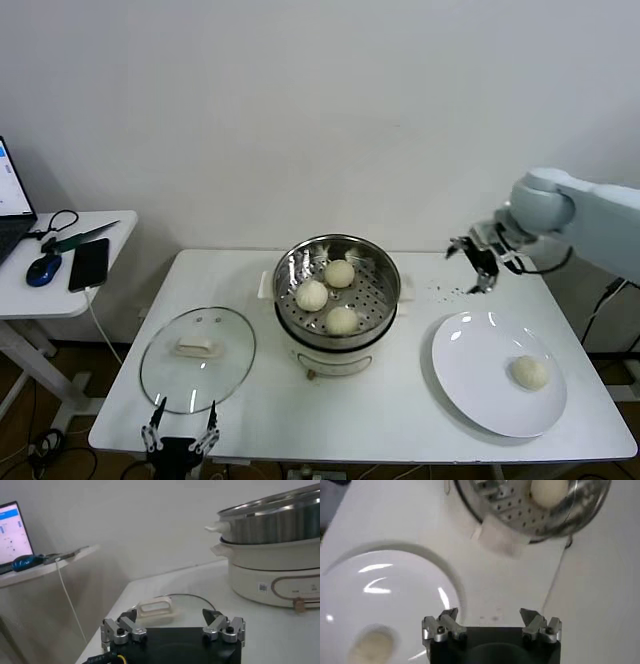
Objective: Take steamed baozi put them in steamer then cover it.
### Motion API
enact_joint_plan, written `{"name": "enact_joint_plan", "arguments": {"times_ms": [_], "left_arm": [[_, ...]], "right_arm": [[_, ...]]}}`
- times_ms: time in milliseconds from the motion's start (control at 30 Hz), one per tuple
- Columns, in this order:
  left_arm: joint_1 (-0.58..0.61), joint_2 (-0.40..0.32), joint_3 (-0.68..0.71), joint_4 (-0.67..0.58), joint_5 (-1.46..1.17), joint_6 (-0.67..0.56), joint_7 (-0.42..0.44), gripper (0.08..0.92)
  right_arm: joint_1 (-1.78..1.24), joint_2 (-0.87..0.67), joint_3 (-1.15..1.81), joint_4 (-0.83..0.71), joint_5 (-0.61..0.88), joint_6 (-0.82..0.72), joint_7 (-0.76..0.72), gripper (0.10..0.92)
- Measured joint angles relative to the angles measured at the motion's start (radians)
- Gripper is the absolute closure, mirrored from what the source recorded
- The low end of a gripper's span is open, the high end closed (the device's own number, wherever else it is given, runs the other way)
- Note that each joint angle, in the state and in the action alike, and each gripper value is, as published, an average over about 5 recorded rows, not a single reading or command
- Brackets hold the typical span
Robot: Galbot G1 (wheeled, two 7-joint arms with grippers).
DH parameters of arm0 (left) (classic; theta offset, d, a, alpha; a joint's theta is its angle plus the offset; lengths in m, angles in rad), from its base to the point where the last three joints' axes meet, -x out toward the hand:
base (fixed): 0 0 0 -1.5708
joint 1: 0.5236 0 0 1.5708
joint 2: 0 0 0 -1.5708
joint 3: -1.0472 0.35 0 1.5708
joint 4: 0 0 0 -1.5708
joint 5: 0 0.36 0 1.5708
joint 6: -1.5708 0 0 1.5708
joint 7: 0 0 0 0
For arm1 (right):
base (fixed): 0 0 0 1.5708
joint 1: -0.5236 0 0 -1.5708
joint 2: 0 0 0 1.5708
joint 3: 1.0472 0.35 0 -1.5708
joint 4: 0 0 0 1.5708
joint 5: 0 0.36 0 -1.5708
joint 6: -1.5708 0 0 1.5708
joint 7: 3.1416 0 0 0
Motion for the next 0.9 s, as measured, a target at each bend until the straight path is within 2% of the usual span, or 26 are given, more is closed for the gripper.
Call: {"name": "enact_joint_plan", "arguments": {"times_ms": [400, 900], "left_arm": [[-0.013, 0.003, -0.002, -0.001, 0.004, 0.004, 0.001, 0.177], [-0.022, 0.005, -0.009, 0.01, 0.005, 0.012, 0.002, 0.177]], "right_arm": [[-0.366, -0.122, 0.255, -0.071, -0.124, -0.037, -0.048, 0.203], [-0.651, -0.112, 0.495, -0.18, -0.238, -0.035, -0.066, 0.203]]}}
